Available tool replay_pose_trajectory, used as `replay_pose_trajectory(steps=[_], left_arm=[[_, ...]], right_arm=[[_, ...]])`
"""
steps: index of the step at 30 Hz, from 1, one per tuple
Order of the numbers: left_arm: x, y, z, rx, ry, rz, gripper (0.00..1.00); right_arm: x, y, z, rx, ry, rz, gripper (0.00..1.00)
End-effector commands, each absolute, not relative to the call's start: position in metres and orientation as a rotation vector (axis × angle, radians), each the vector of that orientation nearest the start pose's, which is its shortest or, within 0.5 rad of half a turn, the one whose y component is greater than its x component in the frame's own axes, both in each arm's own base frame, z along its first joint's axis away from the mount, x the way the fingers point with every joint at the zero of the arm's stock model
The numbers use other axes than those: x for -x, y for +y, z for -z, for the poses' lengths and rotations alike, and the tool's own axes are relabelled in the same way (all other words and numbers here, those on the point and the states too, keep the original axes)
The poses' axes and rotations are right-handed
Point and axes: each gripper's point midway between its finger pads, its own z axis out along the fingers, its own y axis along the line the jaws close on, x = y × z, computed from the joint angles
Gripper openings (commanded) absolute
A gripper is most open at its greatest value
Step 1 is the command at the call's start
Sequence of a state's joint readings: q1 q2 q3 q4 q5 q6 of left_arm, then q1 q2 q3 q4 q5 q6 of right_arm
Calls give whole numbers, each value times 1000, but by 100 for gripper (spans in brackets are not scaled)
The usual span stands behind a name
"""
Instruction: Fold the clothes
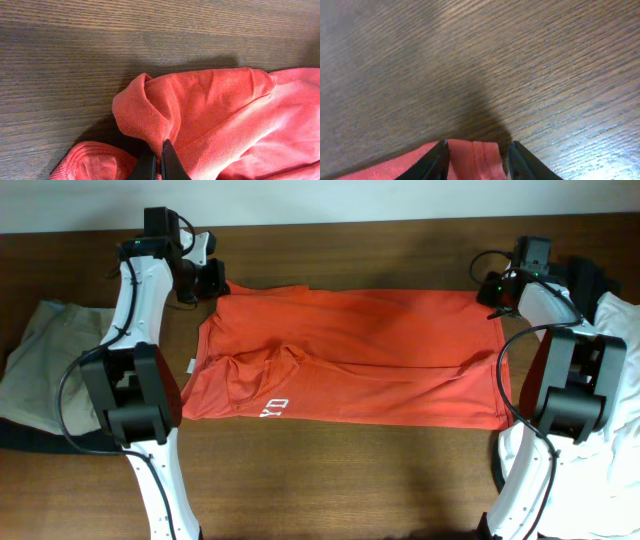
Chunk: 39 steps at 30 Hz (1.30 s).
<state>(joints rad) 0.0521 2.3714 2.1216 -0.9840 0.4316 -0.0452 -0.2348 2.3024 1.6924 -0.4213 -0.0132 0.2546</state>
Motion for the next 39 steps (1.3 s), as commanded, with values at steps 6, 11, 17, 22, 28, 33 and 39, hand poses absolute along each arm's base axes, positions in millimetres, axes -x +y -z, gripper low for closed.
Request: replay_pose_trajectory(steps=[6, 11, 17, 22, 28, 33, 39], left_arm=[[-543, -43, -87, -13, 2742, 464, 1], [-547, -25, -132, 12, 2654, 459, 1], [-465, -16, -124, 60, 2978, 382, 1], [-428, -10, -116, 71, 3139, 330, 0], [-390, -13, -87, 104, 3302, 358, 0], [-346, -16, -67, 145, 3480, 396, 53], [-343, -16, -65, 147, 3494, 399, 53]], right_arm=[[-543, -129, 0, -685, 2524, -41, 4], [-528, -143, -100, -732, 2532, -30, 4], [-428, -116, -113, -664, 2986, -39, 5], [-383, -111, -110, -693, 3177, 10, 5], [-332, -133, -98, -786, 3344, 219, 5], [-299, -129, -69, -832, 3466, 202, 59], [-297, -126, -52, -769, 3482, 115, 67]])
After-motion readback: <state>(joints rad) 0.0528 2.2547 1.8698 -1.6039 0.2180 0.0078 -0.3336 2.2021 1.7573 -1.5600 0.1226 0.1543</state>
